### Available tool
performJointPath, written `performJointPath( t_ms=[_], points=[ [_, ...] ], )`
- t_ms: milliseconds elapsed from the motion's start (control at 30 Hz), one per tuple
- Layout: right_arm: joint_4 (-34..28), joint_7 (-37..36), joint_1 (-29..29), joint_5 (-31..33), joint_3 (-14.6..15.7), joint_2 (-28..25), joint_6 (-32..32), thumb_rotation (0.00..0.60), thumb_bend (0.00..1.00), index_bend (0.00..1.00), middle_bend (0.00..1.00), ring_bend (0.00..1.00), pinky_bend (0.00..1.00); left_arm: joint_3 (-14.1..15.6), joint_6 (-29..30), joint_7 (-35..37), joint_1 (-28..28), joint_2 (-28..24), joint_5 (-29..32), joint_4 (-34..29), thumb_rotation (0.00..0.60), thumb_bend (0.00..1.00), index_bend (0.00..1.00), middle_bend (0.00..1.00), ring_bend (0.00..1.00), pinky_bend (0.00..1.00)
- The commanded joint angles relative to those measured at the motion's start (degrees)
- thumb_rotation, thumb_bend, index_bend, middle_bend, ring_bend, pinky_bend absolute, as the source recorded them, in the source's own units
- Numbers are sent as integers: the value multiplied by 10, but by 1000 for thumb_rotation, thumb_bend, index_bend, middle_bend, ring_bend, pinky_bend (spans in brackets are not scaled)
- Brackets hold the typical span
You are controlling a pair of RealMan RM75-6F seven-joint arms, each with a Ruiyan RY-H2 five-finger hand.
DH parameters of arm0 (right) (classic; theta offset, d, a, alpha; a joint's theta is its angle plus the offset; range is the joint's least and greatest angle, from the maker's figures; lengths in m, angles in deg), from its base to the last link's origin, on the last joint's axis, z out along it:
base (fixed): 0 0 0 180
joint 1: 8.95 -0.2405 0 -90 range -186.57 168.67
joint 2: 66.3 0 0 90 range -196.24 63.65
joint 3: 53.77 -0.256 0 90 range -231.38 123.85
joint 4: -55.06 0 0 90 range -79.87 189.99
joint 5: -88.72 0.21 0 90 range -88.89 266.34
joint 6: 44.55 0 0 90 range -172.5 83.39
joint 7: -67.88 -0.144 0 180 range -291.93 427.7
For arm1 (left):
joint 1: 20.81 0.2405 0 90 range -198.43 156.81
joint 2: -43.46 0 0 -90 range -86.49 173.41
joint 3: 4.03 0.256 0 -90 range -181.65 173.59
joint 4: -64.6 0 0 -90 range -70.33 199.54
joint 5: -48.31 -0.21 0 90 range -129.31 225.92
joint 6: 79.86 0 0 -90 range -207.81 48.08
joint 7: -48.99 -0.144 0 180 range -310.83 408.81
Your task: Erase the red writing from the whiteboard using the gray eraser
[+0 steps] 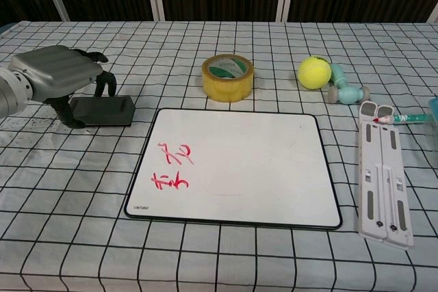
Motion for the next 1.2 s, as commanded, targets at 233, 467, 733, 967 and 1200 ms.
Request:
performJointPath(
  t_ms=[233,467,733,967,1200],
  points=[
    [-1,0,-1,1,0,-1,1,600,92,43,90,188,224,1,9,0,-3,3,2,4,600,163,355,415,0,132],
    [-1,0,0,1,0,-1,1,600,92,43,90,188,224,4,8,-3,-7,6,9,11,600,172,355,415,0,131],
    [-1,0,1,3,0,0,1,600,92,43,90,188,224,8,0,-8,-14,12,16,19,600,228,367,429,0,130],
    [-2,-2,1,4,0,-1,2,600,91,43,90,188,224,10,0,5,-17,11,11,16,600,310,413,465,0,131],
    [-5,-5,0,6,-1,-3,4,600,92,43,90,192,224,4,14,4,-20,-5,6,-6,600,359,438,485,0,131]
  ],
)
